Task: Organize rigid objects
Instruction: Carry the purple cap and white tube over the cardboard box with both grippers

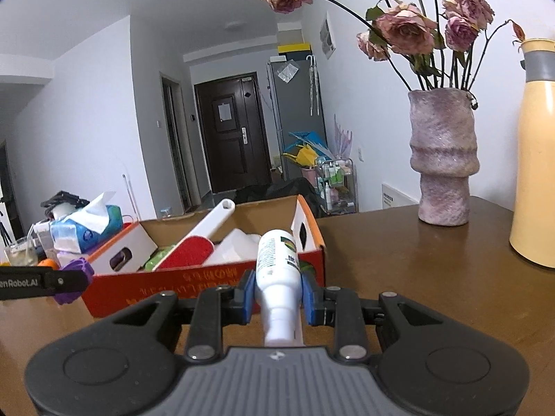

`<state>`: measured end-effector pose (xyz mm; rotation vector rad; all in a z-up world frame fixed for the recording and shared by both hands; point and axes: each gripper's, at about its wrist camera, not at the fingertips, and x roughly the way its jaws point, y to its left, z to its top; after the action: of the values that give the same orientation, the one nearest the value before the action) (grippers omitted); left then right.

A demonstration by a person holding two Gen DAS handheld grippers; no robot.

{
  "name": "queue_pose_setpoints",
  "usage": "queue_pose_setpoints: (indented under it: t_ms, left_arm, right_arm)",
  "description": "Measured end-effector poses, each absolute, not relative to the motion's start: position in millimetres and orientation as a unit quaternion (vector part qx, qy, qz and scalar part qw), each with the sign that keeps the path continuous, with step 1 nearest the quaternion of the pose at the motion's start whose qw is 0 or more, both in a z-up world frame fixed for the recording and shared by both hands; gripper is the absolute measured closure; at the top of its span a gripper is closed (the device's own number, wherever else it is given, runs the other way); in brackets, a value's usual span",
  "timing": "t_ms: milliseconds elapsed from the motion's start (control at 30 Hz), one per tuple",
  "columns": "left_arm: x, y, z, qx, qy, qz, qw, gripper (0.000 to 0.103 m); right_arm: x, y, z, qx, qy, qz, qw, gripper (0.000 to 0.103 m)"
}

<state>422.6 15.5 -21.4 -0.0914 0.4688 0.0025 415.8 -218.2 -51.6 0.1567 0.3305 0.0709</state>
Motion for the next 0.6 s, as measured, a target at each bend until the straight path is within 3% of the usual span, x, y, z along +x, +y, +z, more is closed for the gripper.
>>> queue_pose_setpoints:
  t_ms: [600]
  left_arm:
    - [468.8,5.8,-15.6,-0.06,0.219,0.011,0.974,0.05]
  right_arm:
    - [473.4,-205.8,-43.7,0.084,0.144,0.04,0.985,0.076]
